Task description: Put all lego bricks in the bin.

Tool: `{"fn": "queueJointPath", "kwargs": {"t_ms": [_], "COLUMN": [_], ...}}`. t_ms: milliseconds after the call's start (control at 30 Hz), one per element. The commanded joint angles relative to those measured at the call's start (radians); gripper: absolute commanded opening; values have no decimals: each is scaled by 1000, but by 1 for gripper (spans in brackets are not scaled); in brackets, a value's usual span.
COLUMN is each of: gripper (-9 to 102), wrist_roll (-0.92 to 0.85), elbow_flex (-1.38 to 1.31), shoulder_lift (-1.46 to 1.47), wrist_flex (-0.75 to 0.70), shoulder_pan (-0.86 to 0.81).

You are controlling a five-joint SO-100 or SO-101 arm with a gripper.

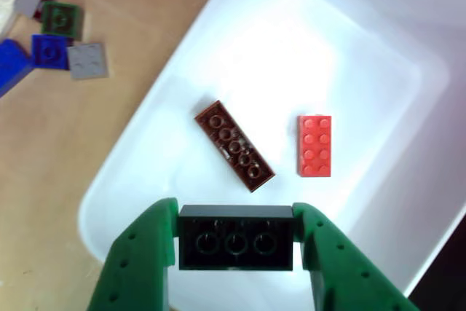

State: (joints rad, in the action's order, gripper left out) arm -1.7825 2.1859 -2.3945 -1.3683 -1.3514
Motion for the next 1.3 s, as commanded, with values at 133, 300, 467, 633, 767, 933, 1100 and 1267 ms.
{"fn": "queueJointPath", "kwargs": {"t_ms": [133,300,467,633,767,933,1100,1267], "gripper": [38,38,39,32,28,26,28,28], "wrist_roll": [87,291,402,385,293,150,81,46], "elbow_flex": [110,-288,-657,-687,-540,-365,-295,-232], "shoulder_lift": [124,264,538,807,904,914,893,873], "wrist_flex": [351,44,-74,-6,87,202,290,370], "shoulder_pan": [-75,218,577,641,618,545,462,350]}}
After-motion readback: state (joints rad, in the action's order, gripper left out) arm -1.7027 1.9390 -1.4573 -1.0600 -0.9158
